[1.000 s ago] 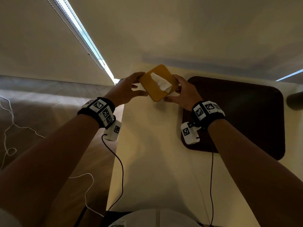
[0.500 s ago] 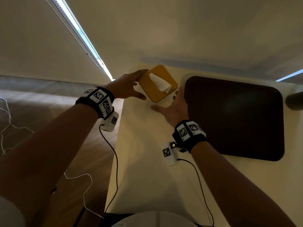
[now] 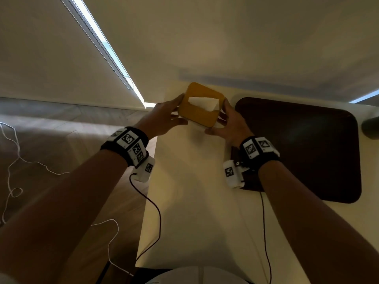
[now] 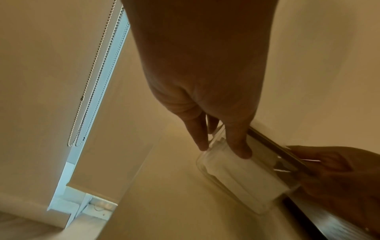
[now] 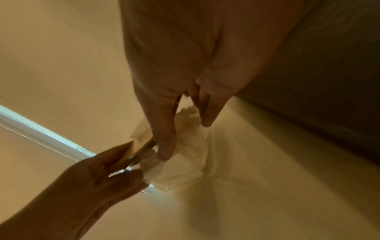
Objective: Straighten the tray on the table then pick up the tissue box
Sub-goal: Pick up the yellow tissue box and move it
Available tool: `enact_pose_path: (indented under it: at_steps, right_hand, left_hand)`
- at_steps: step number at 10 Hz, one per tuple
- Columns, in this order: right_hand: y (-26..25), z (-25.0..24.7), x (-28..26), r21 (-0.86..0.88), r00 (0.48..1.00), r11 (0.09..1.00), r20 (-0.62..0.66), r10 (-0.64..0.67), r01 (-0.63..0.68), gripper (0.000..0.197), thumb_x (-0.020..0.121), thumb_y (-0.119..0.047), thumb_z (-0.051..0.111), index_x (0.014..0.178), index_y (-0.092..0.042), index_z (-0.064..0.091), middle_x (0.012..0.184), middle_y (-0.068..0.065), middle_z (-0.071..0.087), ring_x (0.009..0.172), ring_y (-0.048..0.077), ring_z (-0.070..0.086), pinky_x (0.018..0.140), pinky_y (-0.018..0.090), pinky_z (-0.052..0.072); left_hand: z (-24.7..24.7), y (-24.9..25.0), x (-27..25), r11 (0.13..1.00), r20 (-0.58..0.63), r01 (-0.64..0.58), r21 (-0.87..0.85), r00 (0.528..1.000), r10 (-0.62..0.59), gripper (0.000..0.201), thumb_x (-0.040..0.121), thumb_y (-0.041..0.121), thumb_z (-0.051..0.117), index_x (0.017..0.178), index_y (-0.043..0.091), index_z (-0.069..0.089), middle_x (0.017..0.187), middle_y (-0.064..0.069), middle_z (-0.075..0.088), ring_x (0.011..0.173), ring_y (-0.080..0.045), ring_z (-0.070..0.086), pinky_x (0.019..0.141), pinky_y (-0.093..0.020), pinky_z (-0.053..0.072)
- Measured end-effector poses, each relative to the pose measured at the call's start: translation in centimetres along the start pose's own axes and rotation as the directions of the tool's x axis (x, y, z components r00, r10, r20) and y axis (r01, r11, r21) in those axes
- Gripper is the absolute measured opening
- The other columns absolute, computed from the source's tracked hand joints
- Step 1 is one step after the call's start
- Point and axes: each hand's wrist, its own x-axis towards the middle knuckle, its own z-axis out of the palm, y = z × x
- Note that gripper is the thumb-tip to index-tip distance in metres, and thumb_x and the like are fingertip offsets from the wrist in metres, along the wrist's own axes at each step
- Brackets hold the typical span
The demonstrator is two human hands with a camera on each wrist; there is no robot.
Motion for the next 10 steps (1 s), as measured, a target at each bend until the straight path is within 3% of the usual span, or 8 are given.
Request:
enact_pose_path:
  at_steps: [2, 3, 4, 5, 7, 8, 9, 10]
  right_hand:
    - [-0.8, -2.7, 1.1, -0.13, 0.99, 0.991, 0.138, -0.022, 0.04, 0.12, 0.065, -0.017, 0.09, 0.155, -0.019, 0.011, 0.154, 0.003, 0.038, 0.135, 0.018, 0.044, 0.108, 0.041, 0.044]
    - [-1.6, -3.2, 1.4, -0.155, 0.989, 0.987, 0.143, -0.026, 0.048, 0.118, 0.067, -0.014, 0.088, 0.155, -0.02, 0.01, 0.154, 0.003, 0.037, 0.135, 0.018, 0.044, 0.107, 0.04, 0.045]
    - [-3.4, -4.1, -4.6, -0.154, 0.988, 0.976, -0.006, -0.154, 0.151, 0.114, 0.07, -0.01, 0.086, 0.155, -0.021, 0.011, 0.153, 0.003, 0.039, 0.135, 0.018, 0.045, 0.107, 0.041, 0.045]
    - [-3.7, -4.2, -4.6, -0.158, 0.985, 0.973, -0.021, -0.172, 0.167, 0.109, 0.073, -0.009, 0.084, 0.155, -0.022, 0.014, 0.15, 0.003, 0.043, 0.134, 0.017, 0.046, 0.107, 0.041, 0.045]
    - [-3.5, -3.3, -4.5, -0.162, 0.977, 0.966, -0.031, -0.21, 0.202, 0.101, 0.077, -0.008, 0.08, 0.155, -0.022, 0.017, 0.145, 0.004, 0.05, 0.131, 0.017, 0.05, 0.105, 0.039, 0.047]
    - [-3.4, -2.9, -4.4, -0.194, 0.984, 0.968, -0.056, -0.171, 0.158, 0.101, 0.077, -0.011, 0.081, 0.155, -0.02, 0.017, 0.149, 0.008, 0.046, 0.135, 0.02, 0.046, 0.107, 0.038, 0.045]
    - [-3.5, -2.8, -4.6, -0.195, 0.991, 0.978, -0.095, -0.09, 0.07, 0.099, 0.079, -0.018, 0.08, 0.154, -0.016, 0.016, 0.156, 0.011, 0.034, 0.139, 0.022, 0.04, 0.11, 0.038, 0.041]
    - [-2.9, -2.6, -6.1, -0.257, 0.989, 0.965, -0.124, -0.081, 0.047, 0.087, 0.086, -0.025, 0.073, 0.153, -0.017, 0.019, 0.156, 0.01, 0.035, 0.139, 0.022, 0.04, 0.113, 0.04, 0.037]
  left_hand:
    - [2.6, -0.1, -1.4, 0.995, -0.084, -0.022, -0.093, 0.996, 0.014, 0.083, 0.089, 0.019, 0.073, 0.157, 0.022, 0.025, 0.142, -0.008, 0.056, 0.126, -0.01, 0.055, 0.089, -0.004, 0.045]
    - [2.3, 0.3, -1.0, 0.999, -0.098, 0.026, -0.04, 0.995, -0.03, 0.083, 0.091, 0.022, 0.071, 0.158, 0.023, 0.022, 0.146, -0.008, 0.053, 0.13, -0.015, 0.054, 0.095, -0.013, 0.047]
    - [1.4, 4.4, -3.9, 0.985, -0.126, -0.174, -0.003, 0.977, 0.173, 0.082, 0.092, 0.024, 0.069, 0.158, 0.026, 0.02, 0.148, -0.007, 0.051, 0.132, -0.016, 0.053, 0.092, -0.009, 0.046]
    - [1.1, 4.2, -3.1, 0.987, -0.144, -0.159, 0.007, 0.977, 0.158, 0.083, 0.092, 0.024, 0.069, 0.158, 0.025, 0.019, 0.149, -0.006, 0.05, 0.132, -0.015, 0.051, 0.085, 0.001, 0.041]
    - [1.0, 4.2, -3.6, 0.989, -0.159, -0.148, -0.024, 0.977, 0.143, 0.081, 0.093, 0.021, 0.068, 0.158, 0.024, 0.02, 0.15, -0.007, 0.049, 0.13, -0.012, 0.051, 0.08, 0.006, 0.037]
    - [0.6, 4.4, -4.0, 0.988, -0.162, -0.154, -0.028, 0.976, 0.148, 0.082, 0.092, 0.022, 0.07, 0.158, 0.024, 0.022, 0.15, -0.006, 0.048, 0.128, -0.008, 0.05, 0.081, 0.004, 0.04]
    - [0.6, 3.7, -4.3, 0.988, -0.147, -0.145, -0.056, 0.98, 0.136, 0.085, 0.089, 0.037, 0.071, 0.157, 0.027, 0.022, 0.151, -0.008, 0.046, 0.133, -0.016, 0.049, 0.093, -0.018, 0.051]
    - [1.5, 2.4, -5.8, 0.995, -0.166, -0.096, 0.004, 0.981, 0.096, 0.083, 0.089, 0.044, 0.067, 0.157, 0.023, 0.024, 0.151, -0.01, 0.043, 0.131, -0.017, 0.049, 0.096, -0.026, 0.049]
